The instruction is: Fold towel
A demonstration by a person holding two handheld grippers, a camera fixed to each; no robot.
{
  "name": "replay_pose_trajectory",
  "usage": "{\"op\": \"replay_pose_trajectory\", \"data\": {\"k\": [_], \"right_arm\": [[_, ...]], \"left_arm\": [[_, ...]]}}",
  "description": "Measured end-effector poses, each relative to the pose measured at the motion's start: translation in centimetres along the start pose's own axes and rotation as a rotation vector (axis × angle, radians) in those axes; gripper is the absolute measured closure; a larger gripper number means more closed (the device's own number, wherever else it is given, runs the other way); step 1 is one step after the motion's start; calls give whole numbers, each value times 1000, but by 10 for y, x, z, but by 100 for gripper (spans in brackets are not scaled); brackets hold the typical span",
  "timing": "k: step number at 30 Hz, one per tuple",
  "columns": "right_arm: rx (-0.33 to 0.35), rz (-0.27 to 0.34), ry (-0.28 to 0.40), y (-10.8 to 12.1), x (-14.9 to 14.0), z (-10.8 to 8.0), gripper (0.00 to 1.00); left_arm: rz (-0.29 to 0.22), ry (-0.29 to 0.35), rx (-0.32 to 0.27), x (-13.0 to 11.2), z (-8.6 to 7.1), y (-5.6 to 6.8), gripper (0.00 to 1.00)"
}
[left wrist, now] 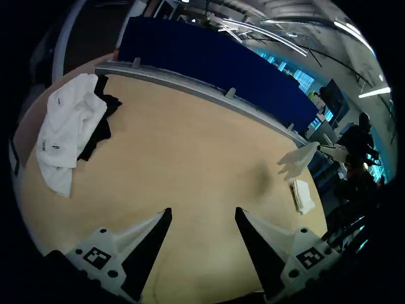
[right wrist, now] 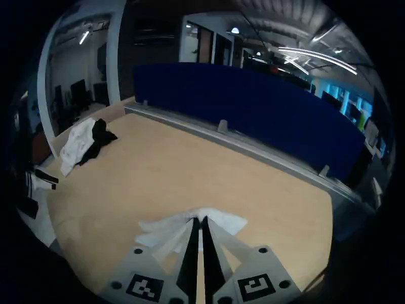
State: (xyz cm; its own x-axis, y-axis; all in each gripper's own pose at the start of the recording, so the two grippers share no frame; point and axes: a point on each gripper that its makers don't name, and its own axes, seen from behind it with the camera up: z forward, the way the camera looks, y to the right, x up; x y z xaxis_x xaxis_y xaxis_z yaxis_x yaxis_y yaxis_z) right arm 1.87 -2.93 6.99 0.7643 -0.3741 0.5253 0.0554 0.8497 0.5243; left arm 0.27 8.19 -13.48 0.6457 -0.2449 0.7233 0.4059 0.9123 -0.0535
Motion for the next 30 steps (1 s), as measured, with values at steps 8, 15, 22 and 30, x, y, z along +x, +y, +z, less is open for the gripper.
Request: {"op": "replay_pose_trajectory", "data": {"k": [8,15,22,30], "right_arm": [[-66,46,-27,67,-27,-9,96],[-95,78,-48,100,-46,-12,96],[-114,87,-71,113,-67,-21,96],[-153,115,-111,127,-108,-47,96]], "left_arm": [[7,-6,2,0,2,12,7],[13,-8,-2,3,6,24,8],[29,-16,-12,3,9,37,7],[51,-25,-27,0,11,48,7]]}}
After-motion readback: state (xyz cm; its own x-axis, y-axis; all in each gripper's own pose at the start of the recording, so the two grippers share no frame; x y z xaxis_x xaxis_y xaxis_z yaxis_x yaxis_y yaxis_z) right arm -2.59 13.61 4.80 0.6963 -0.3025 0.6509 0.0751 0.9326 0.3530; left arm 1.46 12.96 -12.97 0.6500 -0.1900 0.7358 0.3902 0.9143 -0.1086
